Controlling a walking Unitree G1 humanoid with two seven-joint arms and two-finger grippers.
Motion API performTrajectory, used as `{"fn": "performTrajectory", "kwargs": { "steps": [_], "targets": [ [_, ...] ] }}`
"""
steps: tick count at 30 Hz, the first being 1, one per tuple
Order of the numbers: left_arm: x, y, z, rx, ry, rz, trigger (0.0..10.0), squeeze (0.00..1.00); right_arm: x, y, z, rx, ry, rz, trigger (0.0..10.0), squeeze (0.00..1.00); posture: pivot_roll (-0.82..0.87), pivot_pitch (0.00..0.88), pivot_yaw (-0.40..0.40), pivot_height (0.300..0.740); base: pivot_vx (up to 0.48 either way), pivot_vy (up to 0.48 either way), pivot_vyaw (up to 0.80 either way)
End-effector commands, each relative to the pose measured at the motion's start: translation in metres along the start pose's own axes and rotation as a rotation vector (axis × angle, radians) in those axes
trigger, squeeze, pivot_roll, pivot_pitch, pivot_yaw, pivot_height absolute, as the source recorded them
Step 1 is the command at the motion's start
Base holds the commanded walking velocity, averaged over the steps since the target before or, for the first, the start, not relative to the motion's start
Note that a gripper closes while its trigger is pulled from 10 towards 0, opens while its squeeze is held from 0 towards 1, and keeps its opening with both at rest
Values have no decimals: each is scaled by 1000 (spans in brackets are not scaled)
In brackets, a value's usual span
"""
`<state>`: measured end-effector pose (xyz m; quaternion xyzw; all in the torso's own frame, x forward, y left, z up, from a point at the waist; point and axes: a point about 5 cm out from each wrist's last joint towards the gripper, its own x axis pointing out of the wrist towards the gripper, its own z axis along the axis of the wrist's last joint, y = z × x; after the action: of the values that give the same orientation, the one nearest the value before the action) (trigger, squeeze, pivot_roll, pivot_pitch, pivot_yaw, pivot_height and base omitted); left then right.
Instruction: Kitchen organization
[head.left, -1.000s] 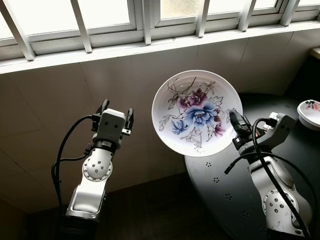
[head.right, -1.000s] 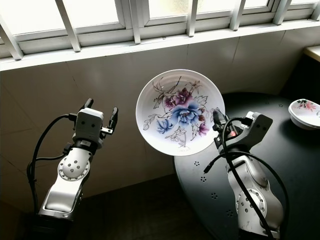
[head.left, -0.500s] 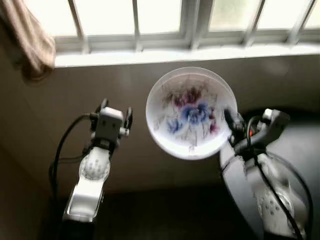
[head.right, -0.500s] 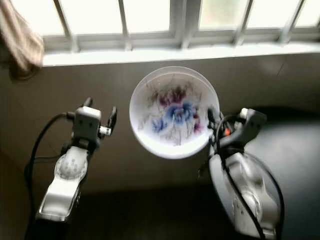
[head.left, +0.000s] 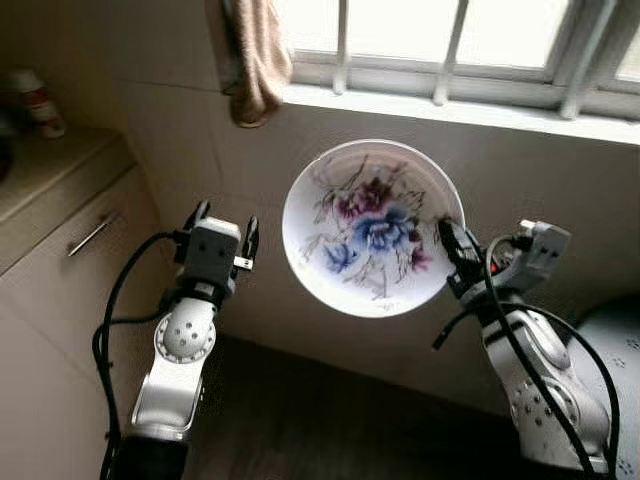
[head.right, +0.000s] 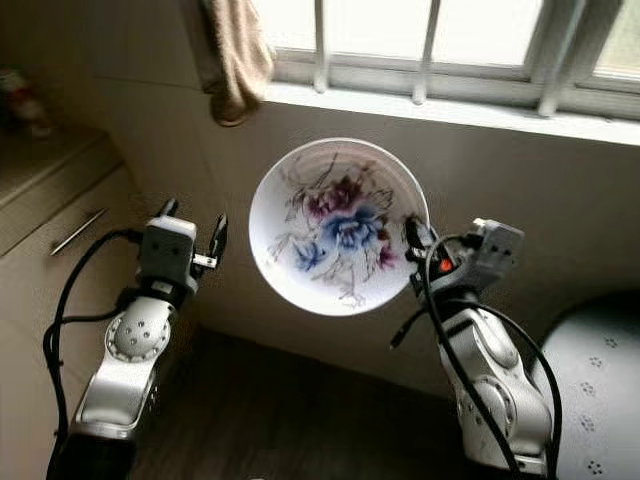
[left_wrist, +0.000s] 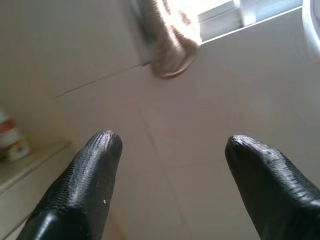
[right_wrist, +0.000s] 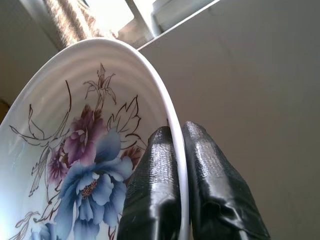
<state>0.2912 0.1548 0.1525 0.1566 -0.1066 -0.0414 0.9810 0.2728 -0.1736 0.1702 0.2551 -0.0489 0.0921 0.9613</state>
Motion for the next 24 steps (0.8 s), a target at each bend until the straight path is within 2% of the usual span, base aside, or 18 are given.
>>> {"fn": "performTrajectory", "kwargs": {
  "steps": [1,7,24],
  "targets": [
    [2,-3,5,4,-26,-9,10000,0,0,0,7,-12,-36,-3,0,0,0,0,-20,740,0,0,800],
    [2,-2,6,3,-34,-8,10000,0,1,-10,9,-31,-49,-70,0,0,1,0,-19,740,0,0,800],
    [1,-3,8,-4,-48,-11,10000,0,2,-11,8,-35,-56,-87,0,0,2,0,-16,740,0,0,800]
  ]
}}
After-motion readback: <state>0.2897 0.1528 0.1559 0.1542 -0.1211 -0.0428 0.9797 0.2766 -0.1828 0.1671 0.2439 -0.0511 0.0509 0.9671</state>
